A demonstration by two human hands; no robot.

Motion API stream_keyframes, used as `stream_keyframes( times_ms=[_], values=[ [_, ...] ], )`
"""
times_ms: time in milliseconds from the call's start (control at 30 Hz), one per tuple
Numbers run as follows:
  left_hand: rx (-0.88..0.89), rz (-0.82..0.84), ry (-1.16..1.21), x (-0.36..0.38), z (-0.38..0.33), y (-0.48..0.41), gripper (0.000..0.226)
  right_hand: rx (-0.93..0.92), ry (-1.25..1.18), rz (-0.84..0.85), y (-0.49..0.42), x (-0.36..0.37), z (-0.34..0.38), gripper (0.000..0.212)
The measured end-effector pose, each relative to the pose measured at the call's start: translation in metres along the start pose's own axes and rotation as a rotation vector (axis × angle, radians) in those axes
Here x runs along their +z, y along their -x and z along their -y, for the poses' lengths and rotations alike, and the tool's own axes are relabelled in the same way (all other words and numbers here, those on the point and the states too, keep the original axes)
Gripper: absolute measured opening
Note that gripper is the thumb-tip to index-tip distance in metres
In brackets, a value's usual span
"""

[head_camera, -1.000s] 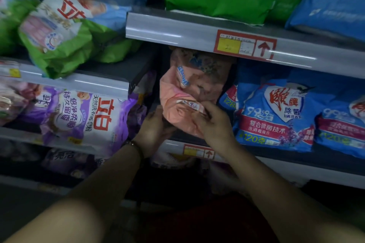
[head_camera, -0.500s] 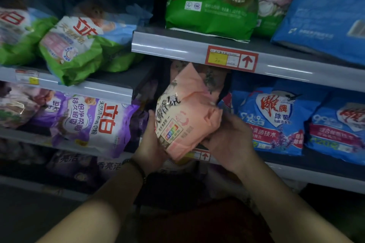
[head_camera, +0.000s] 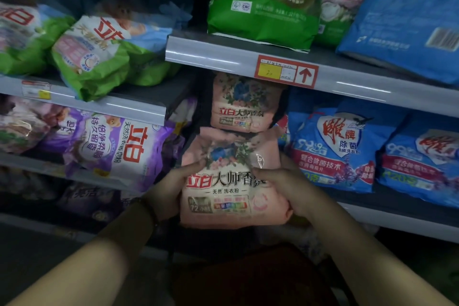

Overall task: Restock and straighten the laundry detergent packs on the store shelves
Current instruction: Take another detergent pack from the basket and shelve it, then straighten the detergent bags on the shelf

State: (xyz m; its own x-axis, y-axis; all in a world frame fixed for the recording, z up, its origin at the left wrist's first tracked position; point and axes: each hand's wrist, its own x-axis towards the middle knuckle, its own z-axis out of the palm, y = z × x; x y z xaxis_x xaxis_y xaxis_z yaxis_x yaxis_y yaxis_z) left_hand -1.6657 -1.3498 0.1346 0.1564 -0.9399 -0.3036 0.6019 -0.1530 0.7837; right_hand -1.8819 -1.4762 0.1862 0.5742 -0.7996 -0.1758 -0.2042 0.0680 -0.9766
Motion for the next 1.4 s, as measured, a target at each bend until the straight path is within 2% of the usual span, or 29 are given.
stream_keyframes(
  times_ms=[100, 200, 300, 500, 600, 733, 900, 1000, 1100, 1233, 1333, 1400],
  values=[
    [0.1, 0.013, -0.086, 0.002, -0.003, 0.001, 0.038, 0.057, -0.079, 0.002, -0.004, 0.0, 0.0, 0.071],
    [0.157, 0.044, -0.093, 0.0, -0.008, 0.0, 0.045, 0.083, -0.177, -0.013, -0.009, -0.005, 0.002, 0.047],
    [0.186, 0.058, -0.124, -0.003, -0.013, -0.005, 0.051, 0.084, -0.211, -0.113, -0.012, -0.008, 0.001, 0.027],
    [0.317, -0.134, -0.122, 0.006, -0.009, -0.029, 0.042, 0.099, -0.187, -0.266, -0.031, -0.005, -0.008, 0.02],
    [0.358, -0.179, -0.162, 0.009, -0.01, -0.042, 0.043, 0.088, -0.087, -0.342, -0.044, -0.003, -0.015, 0.018],
    [0.408, -0.215, -0.265, 0.014, -0.027, -0.069, 0.043, 0.066, 0.002, -0.386, -0.069, -0.009, -0.016, 0.003],
    [0.47, -0.267, -0.383, 0.02, -0.059, -0.112, 0.034, 0.054, 0.071, -0.502, -0.117, -0.016, -0.009, 0.04],
    [0.526, -0.312, -0.407, 0.023, -0.07, -0.137, 0.031, -0.013, 0.062, -0.584, -0.14, -0.013, -0.004, 0.044],
    [0.55, -0.445, -0.444, 0.026, -0.059, -0.155, 0.028, -0.017, 0.12, -0.611, -0.148, -0.011, -0.012, 0.043],
    [0.558, -0.485, -0.608, 0.011, -0.027, -0.164, 0.069, -0.038, 0.233, -0.471, -0.133, -0.012, -0.041, 0.031],
    [0.552, -0.439, -0.667, 0.009, -0.021, -0.159, 0.076, -0.093, 0.338, -0.447, -0.125, -0.01, -0.052, 0.039],
    [0.539, -0.469, -0.699, 0.006, -0.019, -0.158, 0.079, -0.094, 0.423, -0.476, -0.123, -0.007, -0.053, 0.038]
  ],
)
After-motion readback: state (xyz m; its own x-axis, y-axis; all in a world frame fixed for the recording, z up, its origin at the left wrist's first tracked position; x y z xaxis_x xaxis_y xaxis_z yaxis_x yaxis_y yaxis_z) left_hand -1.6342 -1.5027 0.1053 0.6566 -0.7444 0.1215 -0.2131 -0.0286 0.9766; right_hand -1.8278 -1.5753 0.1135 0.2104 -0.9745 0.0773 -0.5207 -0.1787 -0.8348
